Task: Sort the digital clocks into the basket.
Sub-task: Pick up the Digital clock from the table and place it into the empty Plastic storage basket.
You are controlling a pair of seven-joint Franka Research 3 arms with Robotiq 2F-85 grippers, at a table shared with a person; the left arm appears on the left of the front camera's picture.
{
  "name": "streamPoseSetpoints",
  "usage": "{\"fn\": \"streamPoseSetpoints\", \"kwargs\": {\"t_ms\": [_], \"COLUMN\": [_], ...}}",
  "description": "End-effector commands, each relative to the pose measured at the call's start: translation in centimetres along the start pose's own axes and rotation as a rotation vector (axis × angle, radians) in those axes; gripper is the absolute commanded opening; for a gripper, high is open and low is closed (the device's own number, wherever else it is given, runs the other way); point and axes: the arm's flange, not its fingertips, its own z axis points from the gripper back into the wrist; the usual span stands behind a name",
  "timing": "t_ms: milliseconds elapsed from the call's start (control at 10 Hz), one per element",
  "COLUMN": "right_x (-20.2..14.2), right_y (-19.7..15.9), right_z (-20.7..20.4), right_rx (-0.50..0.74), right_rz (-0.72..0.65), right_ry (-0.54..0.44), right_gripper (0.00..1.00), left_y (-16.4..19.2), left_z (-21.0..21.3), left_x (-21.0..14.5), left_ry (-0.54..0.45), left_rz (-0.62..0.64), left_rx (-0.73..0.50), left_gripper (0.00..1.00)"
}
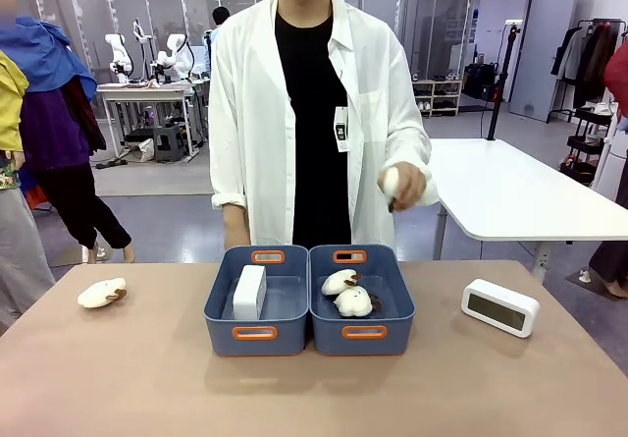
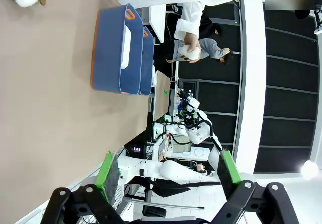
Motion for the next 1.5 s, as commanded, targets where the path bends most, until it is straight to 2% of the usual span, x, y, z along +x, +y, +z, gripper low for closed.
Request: {"fn": "streamPoseSetpoints", "kwargs": {"t_ms": [0,100,300,500,700,900,1000,1100,1200,1300,1400], "right_x": [1.2,3.0,5.0,6.1,5.8,5.4,5.1,4.8,4.7,5.1,5.1], "right_y": [3.5,6.1,7.0,7.4,7.7,7.0,6.1,5.8,5.6,7.2,7.2], "right_z": [-2.4,-6.4,-12.4,-15.3,-18.6,-21.8,-23.2,-23.8,-23.2,-24.0,-24.0], "right_rx": [-0.246,-0.463,-0.571,-0.620,-0.710,-0.721,-0.700,-0.658,-0.684,-0.699,-0.699], "right_rz": [0.290,0.498,0.591,0.687,0.890,1.062,1.208,1.245,1.167,1.157,1.157], "right_ry": [0.132,0.230,0.398,0.496,0.610,0.698,0.785,0.789,0.769,0.795,0.795], "right_gripper": [1.00,1.00,1.00,1.00,1.00,1.00,1.00,1.00,1.00,1.00,1.00], "left_y": [0.0,0.0,0.0,0.0,0.0,0.0,0.0,0.0,0.0,0.0,0.0], "left_z": [0.2,0.2,0.2,0.2,0.2,0.2,0.2,0.2,0.2,0.2,0.2], "left_x": [-0.8,-0.8,-0.8,-0.8,-0.8,-0.8,-0.8,-0.8,-0.8,-0.8,-0.8], "left_ry": [0.006,0.006,0.006,0.006,0.006,0.006,0.006,0.006,0.006,0.006,0.006], "left_rz": [-0.016,-0.016,-0.016,-0.016,-0.016,-0.016,-0.016,-0.016,-0.016,-0.016,-0.016], "left_rx": [0.001,0.001,0.001,0.001,0.001,0.001,0.001,0.001,0.001,0.001,0.001], "left_gripper": [1.00,1.00,1.00,1.00,1.00,1.00,1.00,1.00,1.00,1.00,1.00]}}
